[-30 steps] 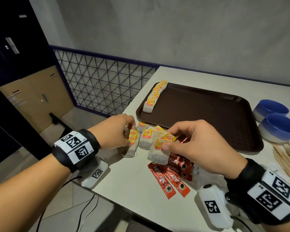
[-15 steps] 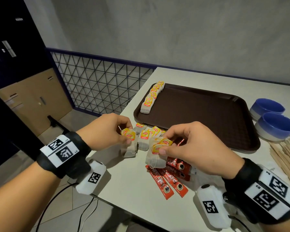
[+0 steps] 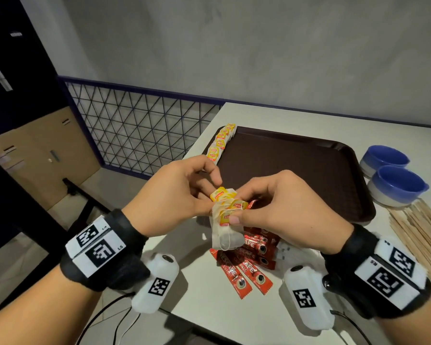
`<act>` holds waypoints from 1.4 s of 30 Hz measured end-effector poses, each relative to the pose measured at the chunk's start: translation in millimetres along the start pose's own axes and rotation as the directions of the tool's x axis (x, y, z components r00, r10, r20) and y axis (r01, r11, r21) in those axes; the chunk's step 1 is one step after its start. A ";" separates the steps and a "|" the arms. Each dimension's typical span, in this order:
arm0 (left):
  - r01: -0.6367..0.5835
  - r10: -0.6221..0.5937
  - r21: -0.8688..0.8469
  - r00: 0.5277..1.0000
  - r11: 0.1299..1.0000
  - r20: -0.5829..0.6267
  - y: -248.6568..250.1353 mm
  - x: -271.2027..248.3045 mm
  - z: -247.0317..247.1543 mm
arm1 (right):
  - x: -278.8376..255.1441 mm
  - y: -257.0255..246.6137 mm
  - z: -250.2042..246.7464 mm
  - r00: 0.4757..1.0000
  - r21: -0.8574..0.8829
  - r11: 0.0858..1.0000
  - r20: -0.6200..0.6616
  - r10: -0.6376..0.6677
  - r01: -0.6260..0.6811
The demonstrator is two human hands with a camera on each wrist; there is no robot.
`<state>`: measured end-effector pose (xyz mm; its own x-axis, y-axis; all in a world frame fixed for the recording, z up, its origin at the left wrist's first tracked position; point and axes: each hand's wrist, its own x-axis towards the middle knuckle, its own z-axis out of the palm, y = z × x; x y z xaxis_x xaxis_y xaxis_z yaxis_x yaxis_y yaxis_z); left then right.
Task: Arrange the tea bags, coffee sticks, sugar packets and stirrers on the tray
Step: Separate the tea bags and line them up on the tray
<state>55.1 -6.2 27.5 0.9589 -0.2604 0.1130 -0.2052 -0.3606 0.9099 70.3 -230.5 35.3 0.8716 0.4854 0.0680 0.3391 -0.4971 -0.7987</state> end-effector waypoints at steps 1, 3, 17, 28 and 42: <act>0.008 -0.007 -0.039 1.000 0.999 0.018 0.8 0.6 -0.6 | -1.4 0.3 -1.0 1.000 0.001 1.000 -0.001 0.000 0.000; 0.025 -0.019 -0.108 0.998 0.994 0.053 2.0 1.4 -1.9 | -3.9 0.2 -3.3 1.000 0.020 1.000 -0.001 -0.010 0.010; 0.158 -0.007 -0.540 0.963 0.827 0.271 -3.5 17.7 29.9 | -0.4 1.3 -36.8 0.994 0.223 0.975 -0.105 0.006 0.018; 0.291 -0.111 -0.657 0.947 0.696 0.302 -13.8 57.4 53.5 | 22.5 15.6 -44.8 0.981 0.102 0.994 -0.195 -0.017 0.038; 0.182 -0.115 -0.708 0.983 0.683 0.141 -46.0 93.1 1.0 | 96.5 13.0 -39.7 0.981 0.011 0.997 -0.179 -0.067 0.070</act>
<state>153.6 -14.7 -4.3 0.9387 -0.3410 -0.0503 0.1732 0.3404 0.9242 173.0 -218.7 55.1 0.8962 0.3808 0.2278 0.3958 -0.4540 -0.7983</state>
